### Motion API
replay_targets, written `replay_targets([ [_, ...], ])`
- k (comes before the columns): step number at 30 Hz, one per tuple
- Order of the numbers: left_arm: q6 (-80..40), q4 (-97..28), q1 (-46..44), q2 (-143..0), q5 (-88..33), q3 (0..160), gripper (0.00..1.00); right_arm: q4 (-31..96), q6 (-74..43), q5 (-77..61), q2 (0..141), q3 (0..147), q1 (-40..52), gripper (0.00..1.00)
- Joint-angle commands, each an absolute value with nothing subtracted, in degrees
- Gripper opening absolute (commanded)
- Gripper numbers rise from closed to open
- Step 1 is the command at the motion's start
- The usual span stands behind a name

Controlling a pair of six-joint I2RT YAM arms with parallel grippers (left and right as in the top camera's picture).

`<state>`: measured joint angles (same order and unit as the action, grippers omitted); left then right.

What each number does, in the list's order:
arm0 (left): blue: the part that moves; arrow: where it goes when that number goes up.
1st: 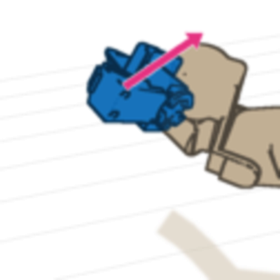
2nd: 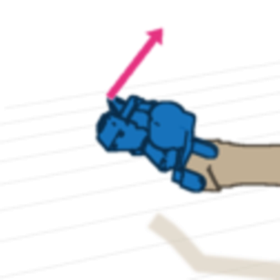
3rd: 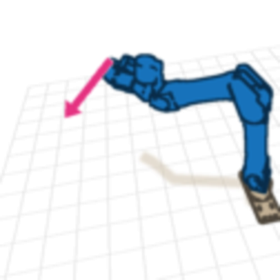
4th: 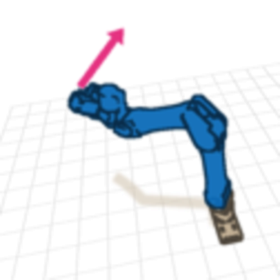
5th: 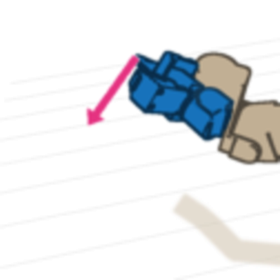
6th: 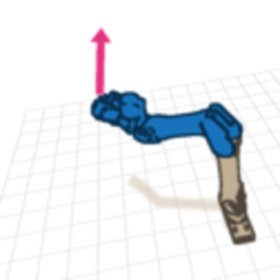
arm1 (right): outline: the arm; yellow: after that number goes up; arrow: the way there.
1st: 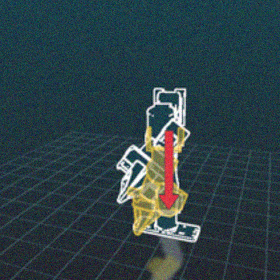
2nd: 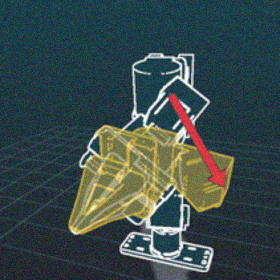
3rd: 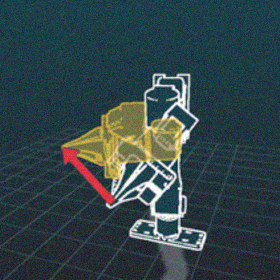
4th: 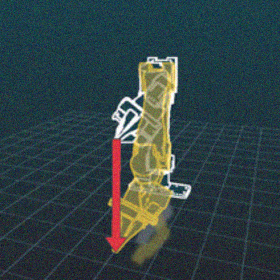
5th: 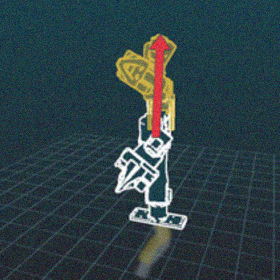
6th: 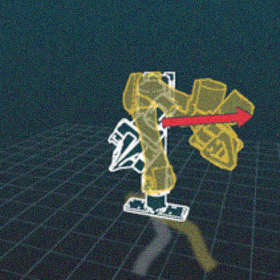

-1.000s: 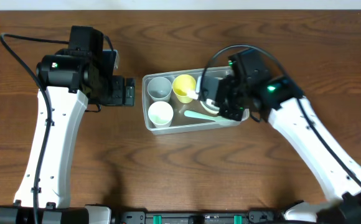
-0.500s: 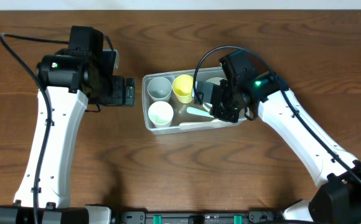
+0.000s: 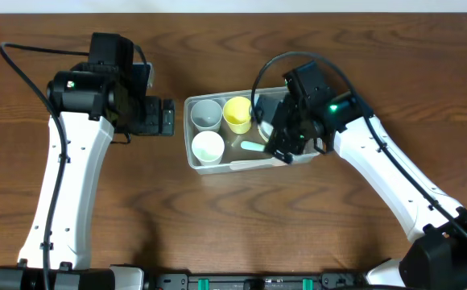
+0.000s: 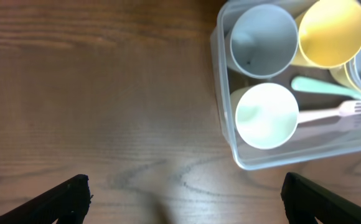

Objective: Pack container

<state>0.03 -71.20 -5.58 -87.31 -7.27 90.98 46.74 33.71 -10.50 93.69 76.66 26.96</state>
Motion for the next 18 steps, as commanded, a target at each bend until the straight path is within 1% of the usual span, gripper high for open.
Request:
replay_targets([
  [1, 0.2, -69.8, -6.0, -86.8, -6.6, 90.4, 0.98, 42.3, 16.1, -1.0, 92.2, 77.6, 24.0, 0.99],
  [4, 0.4, -67.3, -7.6, -86.8, -6.6, 90.4, 0.98, 38.0, 7.8, 1.5, 91.0, 77.7, 19.3, 0.99],
  [7, 1.5, -64.0, -9.8, -86.8, -5.6, 90.4, 0.98, 35.8, 3.6, 1.4, 90.7, 77.7, 14.2, 0.99],
  [12, 1.5, -58.3, -12.1, -87.2, 0.3, 90.4, 0.98, 34.9, 3.4, 1.5, 90.8, 77.7, 8.5, 0.99],
  [18, 1.5, -57.9, -12.1, -87.2, 0.3, 90.4, 0.98, 34.9, 3.5, 1.7, 90.6, 77.7, 5.6, 0.99],
])
